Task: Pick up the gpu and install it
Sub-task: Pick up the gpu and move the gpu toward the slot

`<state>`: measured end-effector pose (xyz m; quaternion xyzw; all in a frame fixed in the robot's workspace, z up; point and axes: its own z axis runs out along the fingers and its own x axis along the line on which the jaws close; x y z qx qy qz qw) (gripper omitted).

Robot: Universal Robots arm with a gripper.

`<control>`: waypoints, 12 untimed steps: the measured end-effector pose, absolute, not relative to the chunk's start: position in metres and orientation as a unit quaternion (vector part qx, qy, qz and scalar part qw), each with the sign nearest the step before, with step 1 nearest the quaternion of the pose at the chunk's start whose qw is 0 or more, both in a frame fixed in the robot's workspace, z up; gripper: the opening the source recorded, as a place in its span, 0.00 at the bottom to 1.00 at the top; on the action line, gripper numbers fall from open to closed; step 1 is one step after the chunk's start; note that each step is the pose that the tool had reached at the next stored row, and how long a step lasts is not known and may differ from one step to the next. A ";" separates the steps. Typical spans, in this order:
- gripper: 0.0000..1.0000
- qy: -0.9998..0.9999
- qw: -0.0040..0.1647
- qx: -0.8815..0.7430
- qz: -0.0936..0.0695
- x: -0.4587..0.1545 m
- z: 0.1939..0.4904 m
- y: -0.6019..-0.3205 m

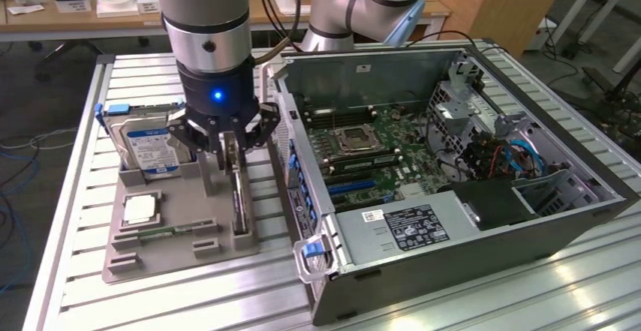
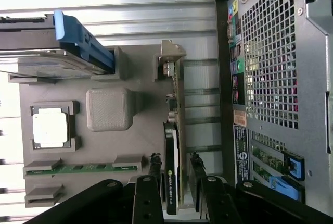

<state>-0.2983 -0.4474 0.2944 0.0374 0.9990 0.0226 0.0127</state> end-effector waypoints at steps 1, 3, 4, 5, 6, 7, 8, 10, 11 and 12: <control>0.37 0.999 0.013 0.037 0.023 -0.298 0.294 -0.447; 0.43 0.999 0.013 0.037 0.023 -0.298 0.294 -0.447; 0.43 0.999 0.013 0.037 0.023 -0.298 0.294 -0.447; 0.43 0.999 0.013 0.037 0.023 -0.298 0.294 -0.447; 0.43 0.999 0.013 0.037 0.023 -0.298 0.286 -0.447; 0.43 0.999 0.013 0.037 0.023 -0.298 0.279 -0.447; 0.43 0.999 0.013 0.037 0.023 -0.298 0.273 -0.447; 0.43 0.999 0.013 0.037 0.023 -0.298 0.273 -0.447; 0.43 0.999 0.013 0.037 0.023 -0.298 0.272 -0.447; 0.43 0.999 0.013 0.037 0.023 -0.298 0.271 -0.447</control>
